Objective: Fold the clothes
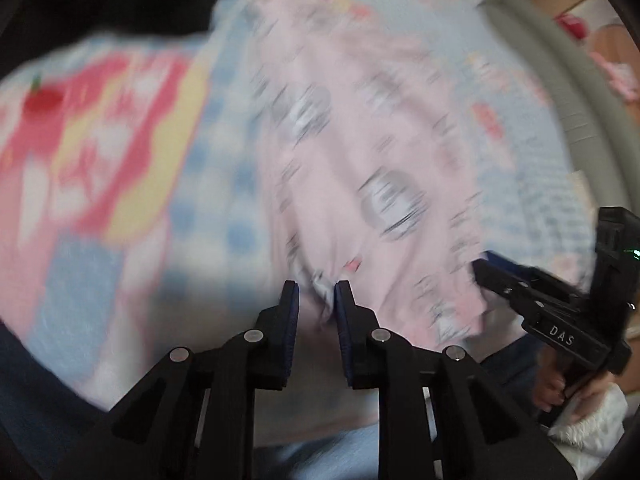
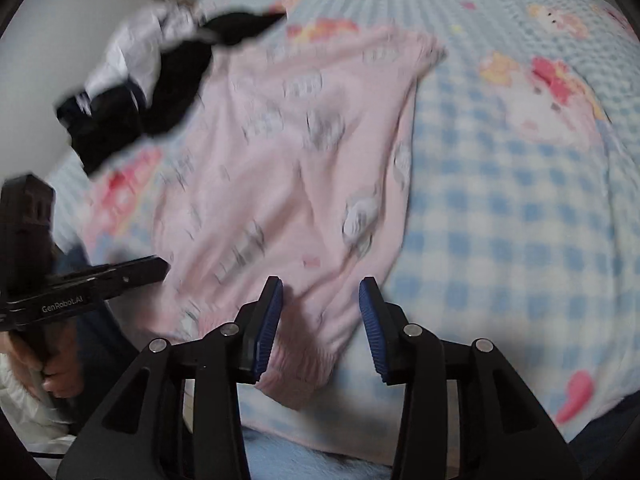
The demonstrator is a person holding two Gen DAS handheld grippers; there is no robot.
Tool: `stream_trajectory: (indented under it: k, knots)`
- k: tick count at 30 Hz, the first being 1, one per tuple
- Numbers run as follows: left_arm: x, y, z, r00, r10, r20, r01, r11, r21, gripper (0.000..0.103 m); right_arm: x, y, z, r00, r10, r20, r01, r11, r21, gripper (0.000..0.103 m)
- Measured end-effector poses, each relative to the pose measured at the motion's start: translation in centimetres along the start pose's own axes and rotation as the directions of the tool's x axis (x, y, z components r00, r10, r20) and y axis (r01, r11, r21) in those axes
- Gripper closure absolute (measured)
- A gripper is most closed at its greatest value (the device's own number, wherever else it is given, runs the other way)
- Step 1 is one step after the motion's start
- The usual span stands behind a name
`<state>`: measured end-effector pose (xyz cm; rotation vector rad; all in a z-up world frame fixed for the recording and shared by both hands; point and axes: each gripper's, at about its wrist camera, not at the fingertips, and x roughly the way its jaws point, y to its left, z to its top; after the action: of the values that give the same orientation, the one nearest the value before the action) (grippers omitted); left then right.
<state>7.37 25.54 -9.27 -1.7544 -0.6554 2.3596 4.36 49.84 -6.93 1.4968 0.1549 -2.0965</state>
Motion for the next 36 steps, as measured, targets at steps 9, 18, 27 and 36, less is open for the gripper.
stream_trajectory:
  k: [9, 18, 27, 36]
  knots:
    - [-1.3, -0.1, -2.1, 0.979, -0.2, 0.043, 0.201, 0.979, -0.035, 0.07, -1.1, -0.6, -2.2, 0.999, -0.039, 0.007, 0.039, 0.999, 0.033, 0.054]
    - [0.1, -0.1, -3.2, 0.987, -0.152, -0.056, 0.149, 0.987, -0.053, 0.068, -0.3, -1.7, -3.1, 0.998, 0.07, -0.007, -0.069, 0.989, 0.134, 0.056]
    - [2.0, -0.6, -2.9, 0.962, -0.27, -0.045, 0.263, 0.958, -0.116, 0.079, 1.7, -2.0, -1.8, 0.987, 0.156, -0.031, -0.151, 0.979, 0.137, 0.069]
    - [-3.5, -1.9, -4.5, 0.951, -0.308, 0.022, 0.308, 0.951, 0.0, 0.089, -4.2, -0.4, -3.3, 0.983, 0.178, 0.038, -0.178, 0.984, 0.012, 0.091]
